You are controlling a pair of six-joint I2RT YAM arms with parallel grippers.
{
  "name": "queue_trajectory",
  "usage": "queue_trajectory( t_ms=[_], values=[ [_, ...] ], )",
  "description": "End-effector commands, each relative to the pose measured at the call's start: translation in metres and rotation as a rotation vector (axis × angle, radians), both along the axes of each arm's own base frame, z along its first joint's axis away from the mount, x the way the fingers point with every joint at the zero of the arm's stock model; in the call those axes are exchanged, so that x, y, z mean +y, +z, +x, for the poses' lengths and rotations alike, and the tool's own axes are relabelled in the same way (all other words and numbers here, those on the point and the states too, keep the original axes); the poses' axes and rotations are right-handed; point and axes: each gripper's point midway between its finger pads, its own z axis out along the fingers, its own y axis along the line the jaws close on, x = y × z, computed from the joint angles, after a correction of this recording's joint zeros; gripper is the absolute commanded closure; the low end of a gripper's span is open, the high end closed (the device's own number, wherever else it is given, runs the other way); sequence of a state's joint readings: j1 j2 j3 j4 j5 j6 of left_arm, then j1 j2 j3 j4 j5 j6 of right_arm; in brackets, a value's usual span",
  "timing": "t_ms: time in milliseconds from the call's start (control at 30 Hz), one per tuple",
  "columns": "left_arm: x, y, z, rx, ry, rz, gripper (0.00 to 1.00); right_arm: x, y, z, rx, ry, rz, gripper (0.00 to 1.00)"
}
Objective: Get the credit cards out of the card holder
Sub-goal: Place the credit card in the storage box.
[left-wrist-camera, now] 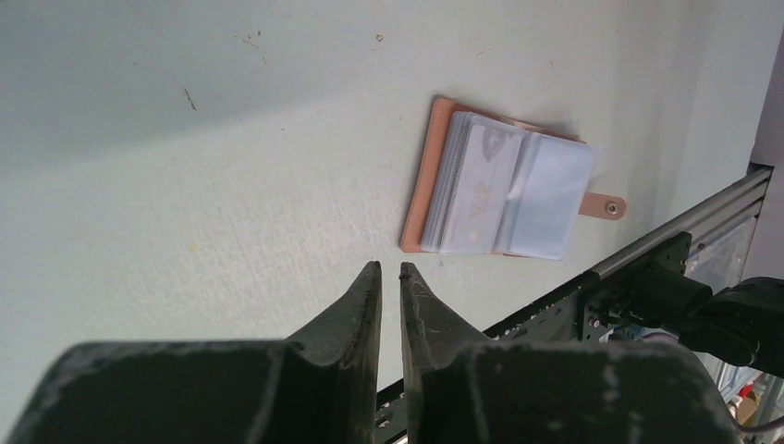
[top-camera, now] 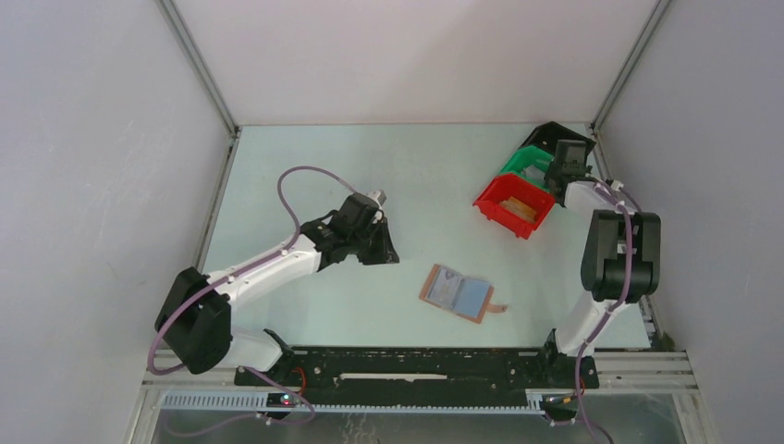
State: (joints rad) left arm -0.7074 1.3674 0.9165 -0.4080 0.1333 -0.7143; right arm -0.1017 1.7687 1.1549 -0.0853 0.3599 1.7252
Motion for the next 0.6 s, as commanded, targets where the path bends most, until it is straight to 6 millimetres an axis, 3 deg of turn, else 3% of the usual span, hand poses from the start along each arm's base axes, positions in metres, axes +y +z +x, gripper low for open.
queue_trajectory(
  t_ms=[0, 200, 233, 300, 333, 400, 567],
  values=[
    [0.001, 0.009, 0.011, -0.037, 0.007, 0.002, 0.82, 0.006, 0.002, 0.018, -0.068, -0.046, 0.056, 1.00],
    [0.006, 0.010, 0.011, -0.040, 0.026, -0.003, 0.82, 0.018, -0.009, 0.023, -0.065, -0.073, 0.084, 0.99],
    [0.007, 0.011, 0.011, -0.043, 0.028, -0.003, 0.82, 0.019, -0.010, 0.023, -0.063, -0.074, 0.085, 0.91],
    [0.009, 0.012, 0.011, -0.049, 0.034, 0.000, 0.82, 0.020, -0.010, 0.021, -0.056, -0.080, 0.080, 0.65],
    [0.010, 0.012, 0.011, -0.050, 0.034, 0.000, 0.82, 0.022, -0.009, 0.021, -0.054, -0.078, 0.078, 0.58],
    [0.012, 0.012, 0.010, -0.051, 0.039, 0.001, 0.82, 0.023, -0.006, 0.019, -0.052, -0.075, 0.077, 0.51],
    [0.012, 0.015, 0.009, -0.063, 0.042, -0.019, 0.82, 0.025, 0.014, 0.010, -0.076, -0.066, 0.082, 0.49]
  ],
)
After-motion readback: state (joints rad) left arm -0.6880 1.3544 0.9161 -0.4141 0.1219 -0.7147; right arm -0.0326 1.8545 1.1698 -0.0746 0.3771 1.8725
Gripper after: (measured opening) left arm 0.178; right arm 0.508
